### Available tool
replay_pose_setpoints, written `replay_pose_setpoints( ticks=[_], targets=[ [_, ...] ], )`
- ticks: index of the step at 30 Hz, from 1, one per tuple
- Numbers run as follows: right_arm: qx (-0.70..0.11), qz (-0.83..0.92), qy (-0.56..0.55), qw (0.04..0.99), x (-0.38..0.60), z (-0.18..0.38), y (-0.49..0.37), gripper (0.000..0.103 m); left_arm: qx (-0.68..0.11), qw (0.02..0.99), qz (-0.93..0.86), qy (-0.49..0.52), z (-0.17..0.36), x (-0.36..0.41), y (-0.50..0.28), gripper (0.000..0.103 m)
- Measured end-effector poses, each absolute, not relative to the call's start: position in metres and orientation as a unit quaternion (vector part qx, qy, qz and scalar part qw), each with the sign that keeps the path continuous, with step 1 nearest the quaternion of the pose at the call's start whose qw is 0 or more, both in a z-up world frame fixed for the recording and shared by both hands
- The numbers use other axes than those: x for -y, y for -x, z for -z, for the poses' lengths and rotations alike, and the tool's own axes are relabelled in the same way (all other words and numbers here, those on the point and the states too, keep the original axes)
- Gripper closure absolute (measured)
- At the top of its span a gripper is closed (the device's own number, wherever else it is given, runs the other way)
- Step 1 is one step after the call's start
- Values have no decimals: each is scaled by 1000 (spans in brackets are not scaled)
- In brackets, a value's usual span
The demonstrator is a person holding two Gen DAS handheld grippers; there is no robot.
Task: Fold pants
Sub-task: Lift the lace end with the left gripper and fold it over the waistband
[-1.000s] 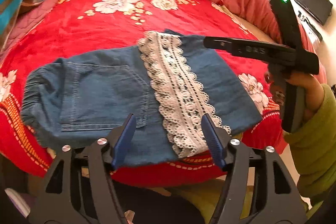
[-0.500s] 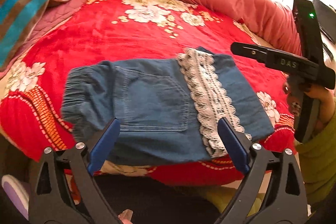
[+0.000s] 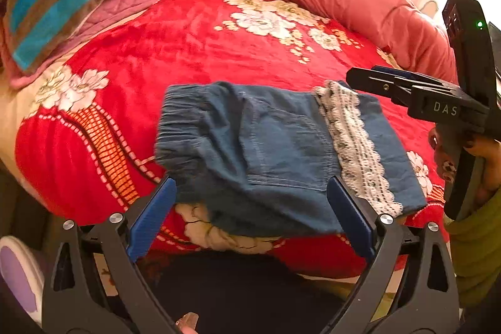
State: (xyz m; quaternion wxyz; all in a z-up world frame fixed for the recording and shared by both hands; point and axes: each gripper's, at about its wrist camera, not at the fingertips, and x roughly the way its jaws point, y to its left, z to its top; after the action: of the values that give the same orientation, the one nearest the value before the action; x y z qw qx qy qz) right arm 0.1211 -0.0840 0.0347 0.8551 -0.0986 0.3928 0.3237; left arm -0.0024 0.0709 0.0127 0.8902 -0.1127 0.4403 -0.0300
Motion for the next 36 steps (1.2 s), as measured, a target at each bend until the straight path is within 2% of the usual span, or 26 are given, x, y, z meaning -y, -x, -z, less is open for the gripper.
replay_pose_setpoints(
  ticks=[18,20,22,24,28,31,33,36],
  targets=[
    [-445,-423,160,773,-39,4,-136,15,-469,868,4,162,18,-109,-6,14],
    [-450,-432,169,763,-49,10,-136,15,-471,866,10,168,21,-111,-8,22],
    [-456,-435,181,755,-57,16,-136,15,-473,863,20,178,26,-112,-10,36],
    [-460,-442,187,747,-64,22,-136,15,-475,861,25,181,29,-111,-12,41],
    [-468,-455,189,734,-76,32,-138,15,-475,861,27,182,31,-111,-13,43],
    [-479,-466,181,722,-83,40,-143,22,-476,859,28,183,32,-112,-14,43],
    [-490,-483,171,706,-89,47,-145,48,-477,859,28,184,32,-112,-15,43],
    [-486,-495,179,698,-92,49,-141,58,-478,858,28,187,33,-113,-15,43]
  ],
)
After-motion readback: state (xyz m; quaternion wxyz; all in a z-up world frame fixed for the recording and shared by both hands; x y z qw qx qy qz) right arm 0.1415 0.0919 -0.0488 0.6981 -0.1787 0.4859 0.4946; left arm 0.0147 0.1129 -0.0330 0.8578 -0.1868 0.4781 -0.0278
